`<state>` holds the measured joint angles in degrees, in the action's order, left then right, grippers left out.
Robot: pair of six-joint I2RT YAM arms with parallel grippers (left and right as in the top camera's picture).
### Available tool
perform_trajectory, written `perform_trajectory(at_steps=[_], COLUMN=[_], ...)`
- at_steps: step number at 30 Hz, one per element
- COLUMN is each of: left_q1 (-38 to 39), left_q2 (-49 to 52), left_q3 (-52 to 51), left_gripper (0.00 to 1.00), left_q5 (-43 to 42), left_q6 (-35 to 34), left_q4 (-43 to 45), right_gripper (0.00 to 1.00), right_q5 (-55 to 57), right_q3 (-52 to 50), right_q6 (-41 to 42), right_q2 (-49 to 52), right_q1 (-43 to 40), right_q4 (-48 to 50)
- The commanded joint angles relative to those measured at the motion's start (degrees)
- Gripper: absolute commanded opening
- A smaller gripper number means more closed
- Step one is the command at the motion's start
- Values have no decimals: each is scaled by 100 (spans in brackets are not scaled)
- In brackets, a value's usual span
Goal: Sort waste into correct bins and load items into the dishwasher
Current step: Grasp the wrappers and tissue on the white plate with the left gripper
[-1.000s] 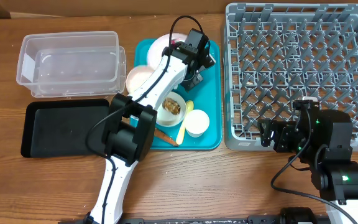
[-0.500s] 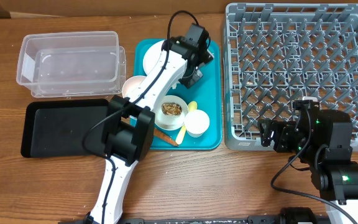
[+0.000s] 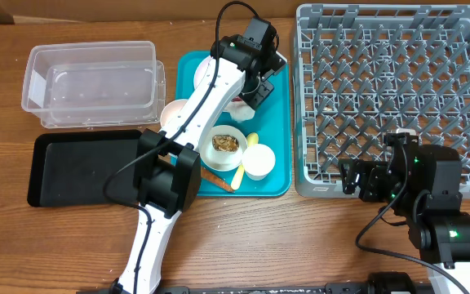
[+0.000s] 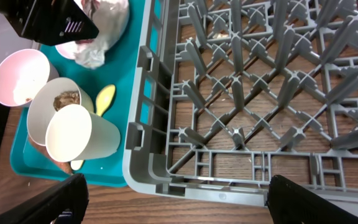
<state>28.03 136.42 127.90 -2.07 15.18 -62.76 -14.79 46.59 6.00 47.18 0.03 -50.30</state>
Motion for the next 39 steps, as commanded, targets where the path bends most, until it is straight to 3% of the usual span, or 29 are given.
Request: perform_trajectory(at_steps=[1,3,5,9,17,30,34,36,39], left_q1=[-35,-87,-190,-428,-603,-599,-599,-599,-599], left_q2=[-153,-153,-153,-151,76,798,861,927,1016], left_q3=[76,76,76,74,72,72,72,72,72], left_gripper=[59,64,81,90,95,94,77,54,31], left_q5=[-151,33,197,245,203,48,55,55,55], left_q6=[-216,-516,-863,-1292,-1392,-1453,-1451,-1451,-1451], left_q4=[72,155,278,533,732,737,798,822,824], right_gripper=[94,94,94,94,94,94,95,95,94], right_q5=[-35,-35,-35,-35,-35,-35,-35,-35,-35], right_q3=[136,136,136,136,136,133,133,133,133], right_q6=[17,17,17,17,17,17,17,17,17], right_q2=[-22,-22,-22,-22,-15,-11,-4,33,109], right_q1=[-11,-11,-11,-11,-11,-11,-11,-11,-11], right_q4=[7,7,7,7,7,26,26,28,26])
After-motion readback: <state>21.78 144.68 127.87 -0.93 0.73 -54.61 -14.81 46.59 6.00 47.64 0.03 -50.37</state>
